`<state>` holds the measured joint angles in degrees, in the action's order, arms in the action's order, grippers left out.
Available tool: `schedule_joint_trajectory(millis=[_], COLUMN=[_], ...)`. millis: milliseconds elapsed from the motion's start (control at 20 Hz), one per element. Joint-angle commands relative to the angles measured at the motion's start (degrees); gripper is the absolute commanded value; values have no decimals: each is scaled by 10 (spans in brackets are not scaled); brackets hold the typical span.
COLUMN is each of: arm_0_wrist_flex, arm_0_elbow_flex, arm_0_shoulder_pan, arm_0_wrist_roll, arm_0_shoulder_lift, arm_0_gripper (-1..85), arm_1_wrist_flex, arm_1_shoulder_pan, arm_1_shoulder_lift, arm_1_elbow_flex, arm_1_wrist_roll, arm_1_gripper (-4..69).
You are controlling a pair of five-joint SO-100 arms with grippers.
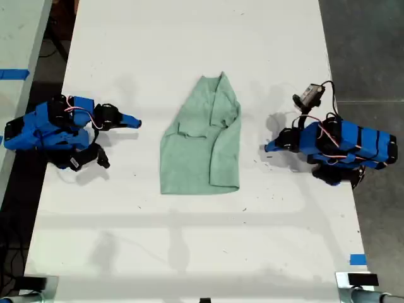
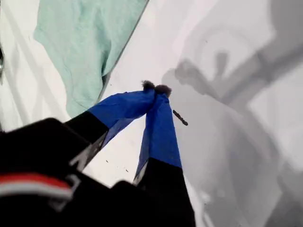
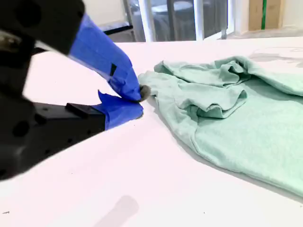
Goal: Fold t shirt
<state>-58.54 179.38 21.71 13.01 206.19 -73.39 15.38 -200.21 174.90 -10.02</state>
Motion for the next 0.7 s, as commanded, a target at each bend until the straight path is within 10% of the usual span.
schedule_joint_trajectory(millis=[0, 650], arm_0_wrist_flex=[8, 6], arm_0_elbow_flex=[-4, -5], arm_0_shoulder_pan=[1, -1], arm_0_wrist_roll=[-1, 0], arm_0_shoulder_lift=[4, 4], arm_0_gripper=[0, 0], arm_1_wrist_flex=[-1, -27], arm_1_shoulder_pan=[1, -18], arm_1_shoulder_lift=[-9, -9], arm_1_elbow_flex=[30, 29], arm_1_wrist_roll=[18, 72], arm_1_gripper=[-15, -15])
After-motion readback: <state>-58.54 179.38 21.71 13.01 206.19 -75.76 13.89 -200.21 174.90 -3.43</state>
